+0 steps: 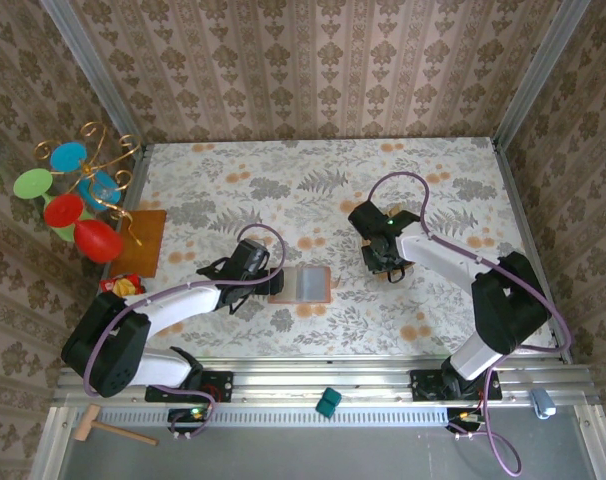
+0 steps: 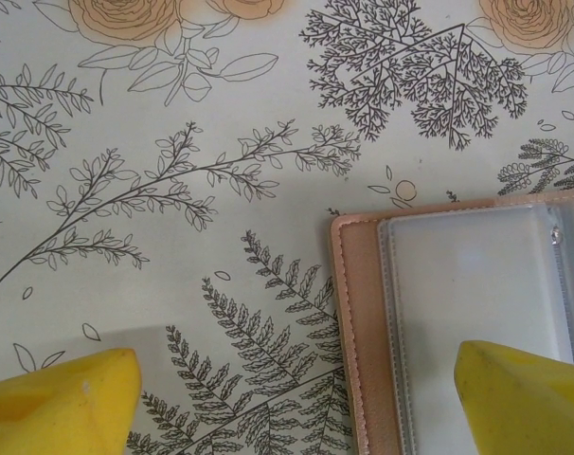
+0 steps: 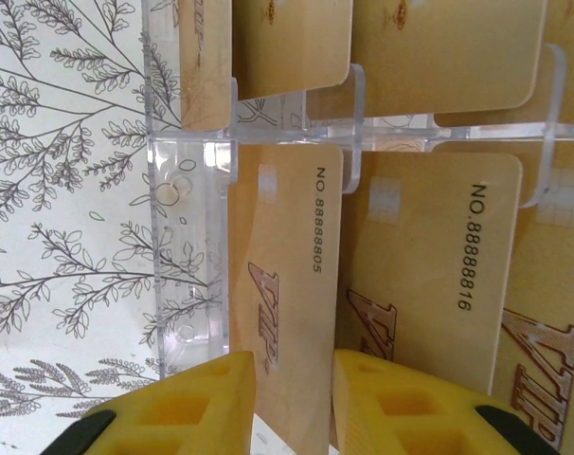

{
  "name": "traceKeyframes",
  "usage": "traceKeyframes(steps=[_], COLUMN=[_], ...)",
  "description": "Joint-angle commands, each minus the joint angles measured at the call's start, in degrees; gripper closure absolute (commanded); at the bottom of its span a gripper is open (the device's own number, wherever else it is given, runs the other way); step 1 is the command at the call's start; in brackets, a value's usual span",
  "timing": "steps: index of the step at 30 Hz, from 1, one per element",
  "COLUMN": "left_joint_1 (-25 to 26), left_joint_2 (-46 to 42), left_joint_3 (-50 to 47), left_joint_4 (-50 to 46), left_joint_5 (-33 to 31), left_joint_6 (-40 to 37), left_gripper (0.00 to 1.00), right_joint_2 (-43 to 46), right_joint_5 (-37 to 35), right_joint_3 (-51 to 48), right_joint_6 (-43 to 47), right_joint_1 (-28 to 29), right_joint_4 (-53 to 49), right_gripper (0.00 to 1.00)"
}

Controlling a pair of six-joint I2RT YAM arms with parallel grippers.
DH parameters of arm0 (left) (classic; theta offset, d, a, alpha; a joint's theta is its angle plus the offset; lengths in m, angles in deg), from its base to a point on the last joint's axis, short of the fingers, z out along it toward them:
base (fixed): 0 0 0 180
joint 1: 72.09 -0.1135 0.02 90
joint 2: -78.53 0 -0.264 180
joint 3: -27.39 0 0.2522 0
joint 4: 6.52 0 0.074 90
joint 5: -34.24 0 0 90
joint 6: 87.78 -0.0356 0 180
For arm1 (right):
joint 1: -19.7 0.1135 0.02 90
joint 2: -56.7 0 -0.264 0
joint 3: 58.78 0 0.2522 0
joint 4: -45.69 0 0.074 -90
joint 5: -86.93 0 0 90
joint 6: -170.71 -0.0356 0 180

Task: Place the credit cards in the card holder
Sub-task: Pick up the credit card from the storage box.

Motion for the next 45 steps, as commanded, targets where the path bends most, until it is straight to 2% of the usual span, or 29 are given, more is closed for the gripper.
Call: traceKeyframes(steps=[1,10,18,33,37,40,43,45], left_joint_1=[0.31,0.37,0.36,0.38,0.35,0.32,0.36,0.33], left_joint_2=[-0.61,-0.05,0.22,-0.05,-0.05,-0.20,-0.25,-0.13], left_joint_3=[0.21,-0.05,0.03,0.74,0.57,0.70,1.04,1.42], left_joint_4=[-0.03,0.56,0.72,-0.87,-1.15,-1.57,-2.02,-2.52], left_joint_5=[-1.25,-1.26,-1.08,-1.41,-1.78,-2.04,-2.38,-2.64], left_joint_6=[-0.82,-0.89,-0.99,-1.43,-1.35,-1.17,-1.14,-1.06], left_gripper=[0.13,0.13,0.13,0.13,0.13,0.13,0.13,0.13], right_joint_2=[-1.26,-0.56,1.52,11.60,14.37,15.27,14.17,11.62], right_joint_5=[-0.29,1.63,6.65,14.54,21.45,24.53,24.68,22.04], right_joint_3=[-0.12,-0.24,-0.72,2.67,0.04,-3.88,-8.11,-8.93], right_joint_6=[0.51,0.43,0.26,-1.30,-5.67,-10.59,-16.47,-18.81], right_joint_1=[-0.13,-1.11,-2.93,-4.19,-3.59,-0.95,4.22,8.69], right_joint_4=[0.62,1.30,2.37,1.02,7.57,15.91,27.46,32.01], right_gripper=[0.72,0.86,1.00,1.00,1.00,1.00,1.00,1.00])
